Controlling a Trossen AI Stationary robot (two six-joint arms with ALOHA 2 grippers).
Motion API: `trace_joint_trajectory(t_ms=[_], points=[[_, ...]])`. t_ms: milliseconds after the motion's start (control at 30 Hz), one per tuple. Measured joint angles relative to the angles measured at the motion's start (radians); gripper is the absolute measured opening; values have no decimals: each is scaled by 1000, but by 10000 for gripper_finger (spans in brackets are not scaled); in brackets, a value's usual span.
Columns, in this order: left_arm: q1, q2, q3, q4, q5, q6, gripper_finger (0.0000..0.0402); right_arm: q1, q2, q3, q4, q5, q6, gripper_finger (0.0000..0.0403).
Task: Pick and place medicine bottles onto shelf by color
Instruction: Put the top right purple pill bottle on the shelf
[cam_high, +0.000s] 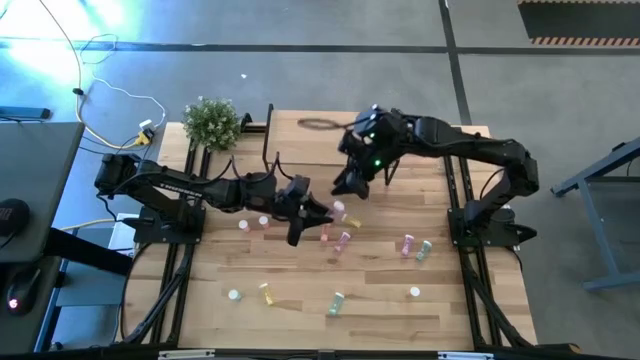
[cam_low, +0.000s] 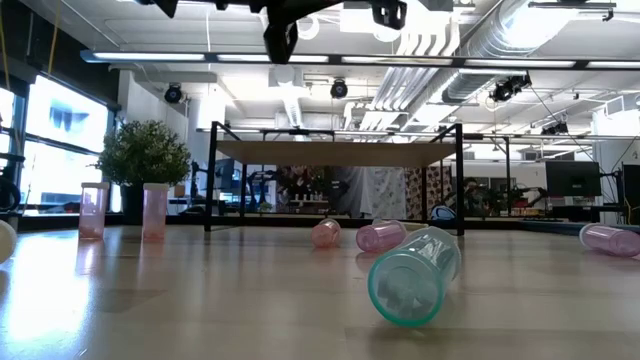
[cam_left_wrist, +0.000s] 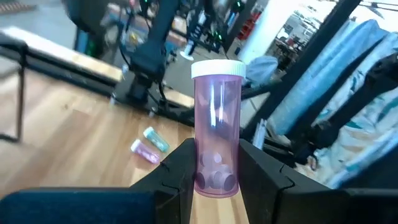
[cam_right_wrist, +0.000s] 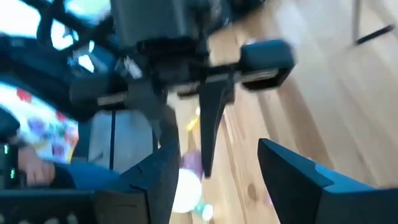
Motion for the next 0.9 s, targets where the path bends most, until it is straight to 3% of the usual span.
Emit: trace_joint_trajectory(t_ms=[167, 533, 900], points=[[4, 0, 0, 78, -85, 28, 91, -31, -46, 0, 50, 34, 20, 209], [36, 0, 0, 267, -221, 89, 91, -32, -145, 0, 168, 219, 1, 209], [83, -1, 0, 351, -275, 163, 91, 33, -136, 1, 231, 417, -57, 209]])
